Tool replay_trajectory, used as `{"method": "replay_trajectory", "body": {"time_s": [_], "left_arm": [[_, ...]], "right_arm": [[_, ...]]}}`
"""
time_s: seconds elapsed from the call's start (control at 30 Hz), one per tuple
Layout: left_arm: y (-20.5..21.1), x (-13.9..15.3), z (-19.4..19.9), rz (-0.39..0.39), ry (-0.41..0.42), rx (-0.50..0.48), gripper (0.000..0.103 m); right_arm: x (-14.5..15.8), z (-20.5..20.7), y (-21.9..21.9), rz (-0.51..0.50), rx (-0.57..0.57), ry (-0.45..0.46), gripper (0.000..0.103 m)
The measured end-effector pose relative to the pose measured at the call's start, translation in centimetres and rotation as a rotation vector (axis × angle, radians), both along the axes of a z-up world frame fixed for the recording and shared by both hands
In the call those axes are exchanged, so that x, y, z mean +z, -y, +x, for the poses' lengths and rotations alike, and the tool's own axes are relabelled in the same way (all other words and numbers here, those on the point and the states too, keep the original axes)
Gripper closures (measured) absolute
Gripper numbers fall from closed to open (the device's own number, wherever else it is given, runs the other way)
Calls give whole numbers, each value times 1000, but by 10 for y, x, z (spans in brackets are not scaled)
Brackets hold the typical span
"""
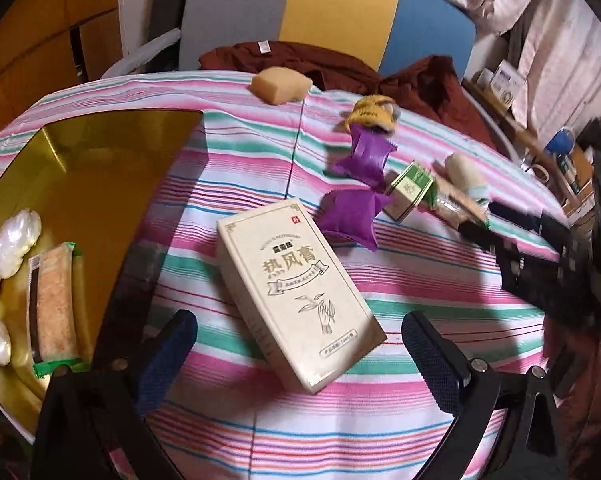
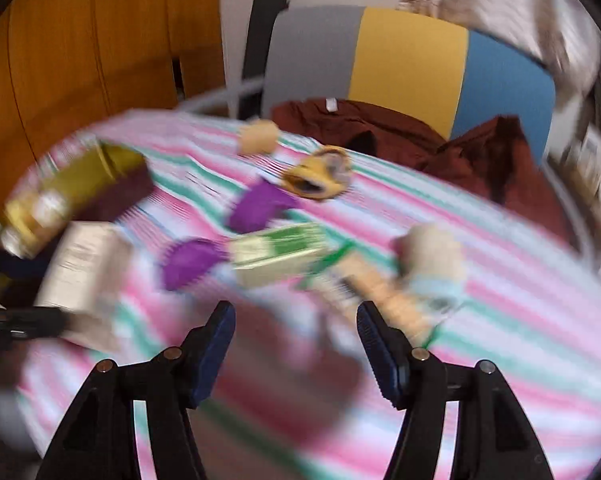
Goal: Organize objects
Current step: 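Grasp the white box with the left gripper while the right gripper grasps the cracker packet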
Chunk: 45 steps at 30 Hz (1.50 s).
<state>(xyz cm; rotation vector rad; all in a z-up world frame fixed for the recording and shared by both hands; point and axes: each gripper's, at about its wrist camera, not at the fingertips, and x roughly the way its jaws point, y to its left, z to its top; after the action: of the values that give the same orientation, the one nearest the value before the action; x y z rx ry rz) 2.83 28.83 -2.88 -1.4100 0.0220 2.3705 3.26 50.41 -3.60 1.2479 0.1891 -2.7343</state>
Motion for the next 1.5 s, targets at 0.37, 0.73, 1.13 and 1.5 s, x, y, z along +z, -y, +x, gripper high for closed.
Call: {"method": "replay_trajectory", "body": {"time_s": [0.37,0.73,1.13,1.5], "left_arm": [[2,-14,-15,-19,32,17,0],[-6,-20,-22,-61,35,-1,0],[-15,-34,-24,-256,-30,-15,1],[-2,-29,-14,-155,-26,-92,51]], "right_arm": [[-37,-51,-32,50,21,143,38],[-41,-9,-37,-273,-164,136,37],[-41,31,7,-206,-405,43,57],[-40,47,29,-146,-443,-36,57]]}}
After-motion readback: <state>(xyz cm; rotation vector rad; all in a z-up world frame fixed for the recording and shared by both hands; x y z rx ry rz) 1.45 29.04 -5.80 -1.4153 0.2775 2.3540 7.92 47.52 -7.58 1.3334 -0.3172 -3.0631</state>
